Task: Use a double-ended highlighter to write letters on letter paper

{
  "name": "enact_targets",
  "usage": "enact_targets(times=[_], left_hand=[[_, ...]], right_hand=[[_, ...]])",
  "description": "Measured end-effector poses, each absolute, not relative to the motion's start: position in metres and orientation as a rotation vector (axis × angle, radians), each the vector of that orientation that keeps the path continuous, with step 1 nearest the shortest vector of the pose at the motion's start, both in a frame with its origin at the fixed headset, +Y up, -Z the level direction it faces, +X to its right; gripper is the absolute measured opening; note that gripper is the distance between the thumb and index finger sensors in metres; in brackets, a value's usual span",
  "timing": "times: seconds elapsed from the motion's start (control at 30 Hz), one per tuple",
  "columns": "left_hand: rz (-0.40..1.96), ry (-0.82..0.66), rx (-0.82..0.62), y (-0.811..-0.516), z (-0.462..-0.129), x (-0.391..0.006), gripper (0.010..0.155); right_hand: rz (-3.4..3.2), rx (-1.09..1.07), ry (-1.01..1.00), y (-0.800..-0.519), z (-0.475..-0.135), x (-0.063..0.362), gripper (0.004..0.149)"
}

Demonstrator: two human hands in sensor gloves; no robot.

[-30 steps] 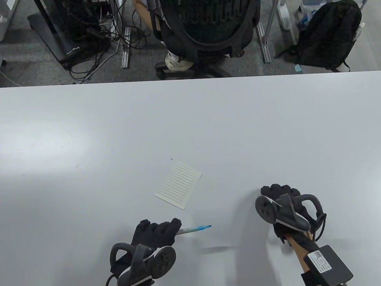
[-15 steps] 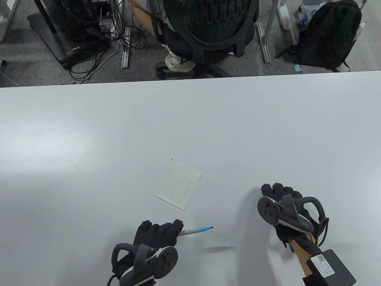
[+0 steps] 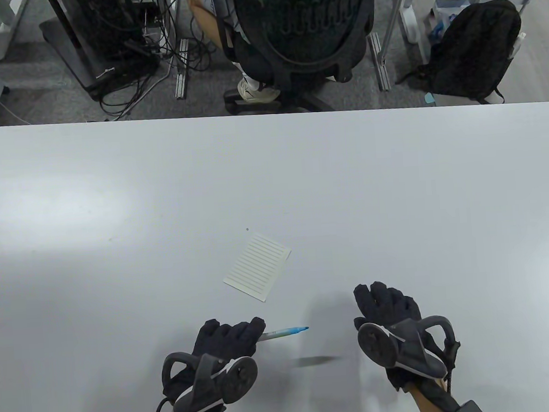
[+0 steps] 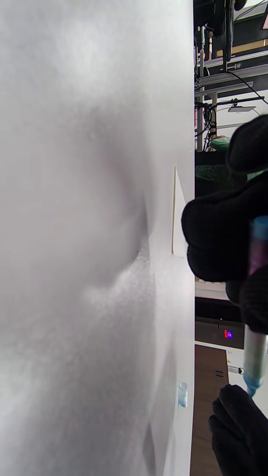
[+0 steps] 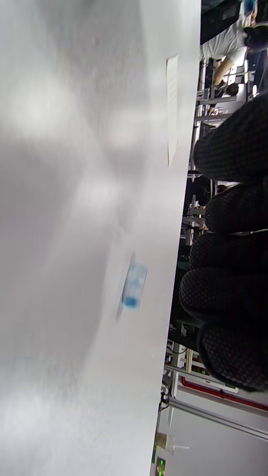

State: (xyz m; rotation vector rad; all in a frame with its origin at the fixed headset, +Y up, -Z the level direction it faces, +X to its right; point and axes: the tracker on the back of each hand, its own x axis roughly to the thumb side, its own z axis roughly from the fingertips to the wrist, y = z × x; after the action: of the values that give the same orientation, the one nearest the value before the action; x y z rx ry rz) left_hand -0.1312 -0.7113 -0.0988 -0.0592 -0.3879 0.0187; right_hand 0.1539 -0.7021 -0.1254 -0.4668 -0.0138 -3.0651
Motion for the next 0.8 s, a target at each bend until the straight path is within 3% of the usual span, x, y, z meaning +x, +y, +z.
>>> enact_targets(times=[0.8], left_hand=[[0.150, -0.374, -0.070, -0.700, -0.102, -0.099, 0.055]], right_hand=[[-3.075, -0.667, 0.054, -0.701, -0.106, 0.115, 0.073]])
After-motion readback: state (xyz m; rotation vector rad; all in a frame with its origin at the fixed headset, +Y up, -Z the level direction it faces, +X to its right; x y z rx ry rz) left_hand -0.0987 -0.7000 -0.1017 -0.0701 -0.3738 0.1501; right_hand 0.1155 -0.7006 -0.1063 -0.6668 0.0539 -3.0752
